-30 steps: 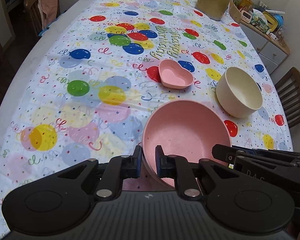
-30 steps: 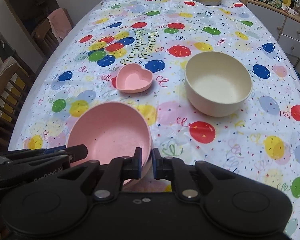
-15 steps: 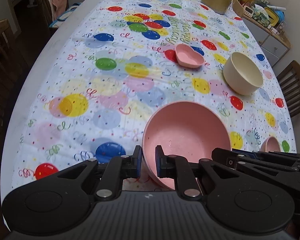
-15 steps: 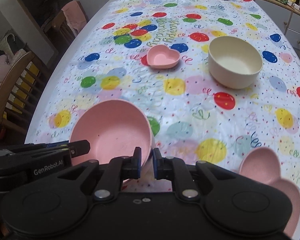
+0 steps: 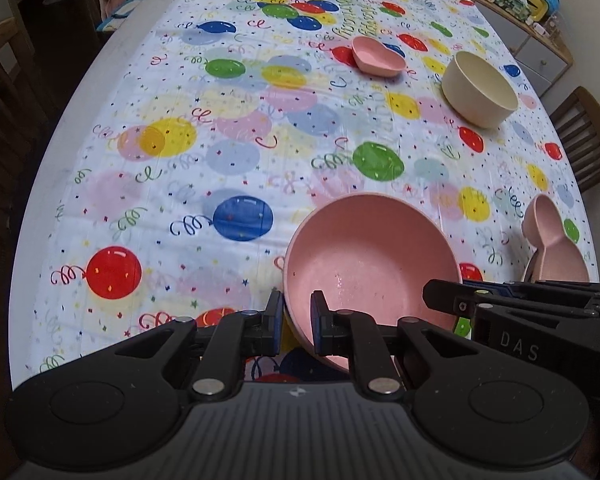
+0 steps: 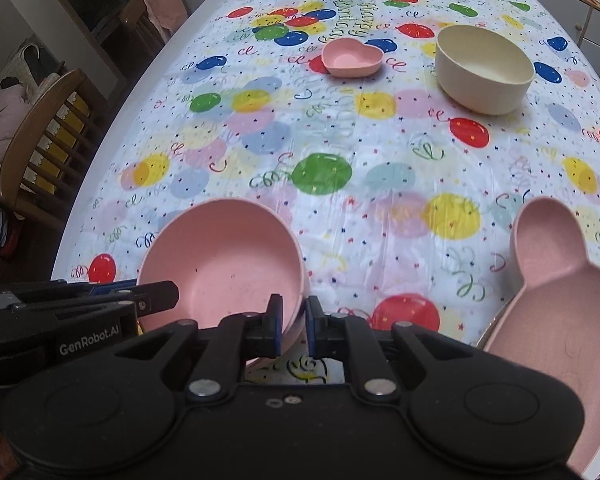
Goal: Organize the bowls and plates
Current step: 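Carry the pink bowl with both grippers over the pink bear plate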
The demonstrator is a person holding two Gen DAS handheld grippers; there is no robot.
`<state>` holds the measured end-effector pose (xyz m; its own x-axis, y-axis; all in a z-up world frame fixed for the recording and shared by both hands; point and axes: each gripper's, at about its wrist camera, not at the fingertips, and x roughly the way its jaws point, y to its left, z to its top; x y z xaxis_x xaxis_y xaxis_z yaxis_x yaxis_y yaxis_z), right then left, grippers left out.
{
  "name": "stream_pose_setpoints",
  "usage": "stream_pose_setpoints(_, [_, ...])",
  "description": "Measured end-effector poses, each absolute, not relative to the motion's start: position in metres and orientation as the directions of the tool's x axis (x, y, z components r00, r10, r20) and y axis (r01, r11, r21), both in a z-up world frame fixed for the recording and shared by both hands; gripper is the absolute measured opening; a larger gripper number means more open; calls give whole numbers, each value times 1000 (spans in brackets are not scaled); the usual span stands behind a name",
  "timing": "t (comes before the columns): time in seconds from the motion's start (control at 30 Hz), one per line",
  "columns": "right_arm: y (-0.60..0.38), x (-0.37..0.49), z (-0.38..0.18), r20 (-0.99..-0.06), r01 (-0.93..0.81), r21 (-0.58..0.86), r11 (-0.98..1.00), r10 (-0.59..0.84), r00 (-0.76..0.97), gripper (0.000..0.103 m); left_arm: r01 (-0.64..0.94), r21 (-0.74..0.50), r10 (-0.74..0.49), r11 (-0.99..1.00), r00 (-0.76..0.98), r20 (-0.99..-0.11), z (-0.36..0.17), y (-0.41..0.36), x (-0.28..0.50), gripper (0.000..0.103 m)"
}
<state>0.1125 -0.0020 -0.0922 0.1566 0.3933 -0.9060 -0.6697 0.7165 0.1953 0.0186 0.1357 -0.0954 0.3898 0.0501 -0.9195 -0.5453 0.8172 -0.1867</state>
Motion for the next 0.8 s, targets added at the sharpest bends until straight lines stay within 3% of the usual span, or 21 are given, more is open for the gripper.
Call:
stream_pose_setpoints(0.43, [-11, 103, -103, -916, -648, 207, 733, 378, 134, 10, -541, -181, 34, 821, 363, -931, -102, 132, 15, 14])
stream_pose_setpoints(0.57, [-13, 100, -103, -915, -648, 216, 730, 383, 127, 18, -539, -180, 35, 823, 363, -931, -102, 132, 15, 14])
stream_pose_setpoints(0.8, [-17, 105, -95, -912, -643, 202, 739, 381, 150, 23, -524, -181, 43, 832, 387, -921, -93, 132, 15, 14])
